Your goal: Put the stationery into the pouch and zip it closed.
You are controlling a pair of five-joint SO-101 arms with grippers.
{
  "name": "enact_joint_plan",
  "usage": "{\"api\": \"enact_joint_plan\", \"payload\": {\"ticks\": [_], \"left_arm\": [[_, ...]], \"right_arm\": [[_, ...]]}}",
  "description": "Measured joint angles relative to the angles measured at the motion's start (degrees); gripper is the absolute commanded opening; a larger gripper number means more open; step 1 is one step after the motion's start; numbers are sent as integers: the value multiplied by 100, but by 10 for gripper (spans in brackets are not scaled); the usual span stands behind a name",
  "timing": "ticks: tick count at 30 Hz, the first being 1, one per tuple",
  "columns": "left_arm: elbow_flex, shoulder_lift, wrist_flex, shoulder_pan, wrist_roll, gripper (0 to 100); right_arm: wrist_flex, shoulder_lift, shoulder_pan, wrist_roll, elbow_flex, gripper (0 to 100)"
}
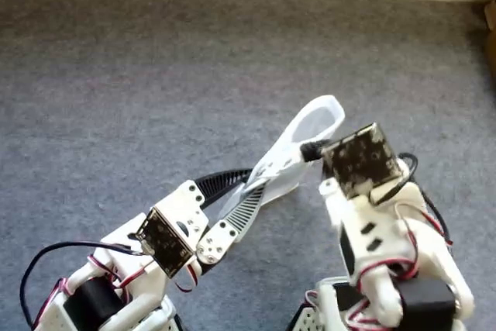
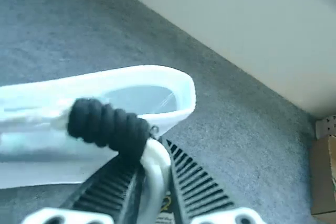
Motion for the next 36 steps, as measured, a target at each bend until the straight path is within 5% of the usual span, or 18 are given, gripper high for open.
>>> {"api": "enact_joint_plan", "payload": {"ticks": [24, 36], "left_arm": [[-158, -9, 422, -369, -158, 6], [-220, -352, 791, -589, -185, 6]], "right_arm": [[-2022, 70, 2286, -185, 809, 5], [-2286, 756, 2646, -396, 905, 5]]}}
